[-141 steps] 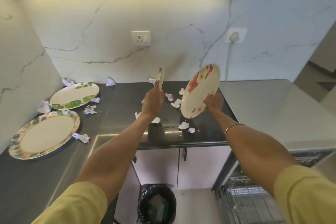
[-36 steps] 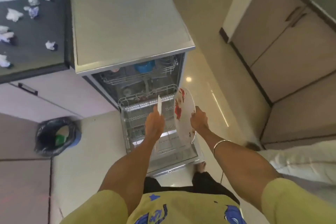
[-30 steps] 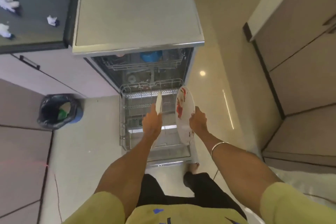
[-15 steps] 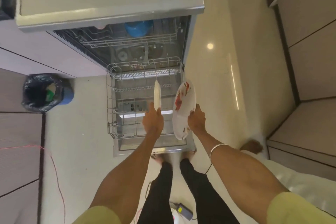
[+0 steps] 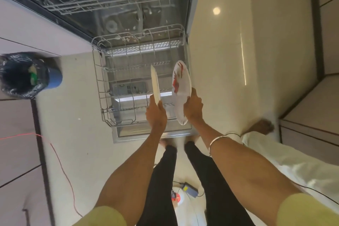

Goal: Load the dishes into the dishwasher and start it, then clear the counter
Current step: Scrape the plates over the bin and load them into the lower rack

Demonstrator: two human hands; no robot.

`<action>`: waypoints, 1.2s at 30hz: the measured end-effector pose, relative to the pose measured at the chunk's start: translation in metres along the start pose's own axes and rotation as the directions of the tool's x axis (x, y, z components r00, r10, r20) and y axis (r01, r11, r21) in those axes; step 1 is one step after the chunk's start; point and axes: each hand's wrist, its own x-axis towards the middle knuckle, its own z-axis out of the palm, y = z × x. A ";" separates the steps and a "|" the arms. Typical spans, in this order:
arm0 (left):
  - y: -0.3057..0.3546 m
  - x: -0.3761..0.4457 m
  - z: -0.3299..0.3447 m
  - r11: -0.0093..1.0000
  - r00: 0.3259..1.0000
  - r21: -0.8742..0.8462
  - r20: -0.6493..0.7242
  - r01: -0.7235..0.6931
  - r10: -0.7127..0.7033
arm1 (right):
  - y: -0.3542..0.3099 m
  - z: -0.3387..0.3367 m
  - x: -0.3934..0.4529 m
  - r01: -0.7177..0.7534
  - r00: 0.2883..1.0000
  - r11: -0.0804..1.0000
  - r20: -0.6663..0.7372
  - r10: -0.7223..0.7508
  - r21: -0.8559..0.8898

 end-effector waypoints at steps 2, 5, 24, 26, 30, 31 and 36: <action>-0.001 0.010 0.003 1.000 1.000 -0.009 0.008 0.001 -0.001 | 0.005 0.015 0.006 0.026 1.000 1.000 -0.013 -0.026 0.014; -0.005 0.019 0.017 1.000 0.998 -0.021 0.060 -0.005 0.007 | 0.009 0.030 0.016 0.042 0.999 0.999 -0.016 -0.042 0.027; -0.048 0.000 0.037 0.986 0.947 -0.085 0.280 -0.142 0.161 | 0.074 0.055 0.024 -0.037 0.995 0.998 0.087 0.040 -0.043; -0.050 -0.005 0.034 0.987 0.941 -0.079 0.298 -0.139 0.157 | 0.073 0.050 0.021 -0.015 0.996 0.999 0.085 0.019 -0.051; -0.048 -0.009 0.027 0.991 0.941 -0.073 0.315 -0.109 0.127 | 0.068 0.046 0.018 0.002 0.997 0.997 0.081 0.004 -0.074; -0.048 -0.010 0.025 0.992 0.941 -0.069 0.316 -0.107 0.124 | 0.065 0.046 0.016 0.006 0.997 0.997 0.077 0.000 -0.079; -0.042 -0.015 0.006 0.983 0.936 -0.094 0.302 -0.160 0.181 | 0.042 0.036 -0.004 0.066 0.996 0.994 -0.060 -0.072 -0.092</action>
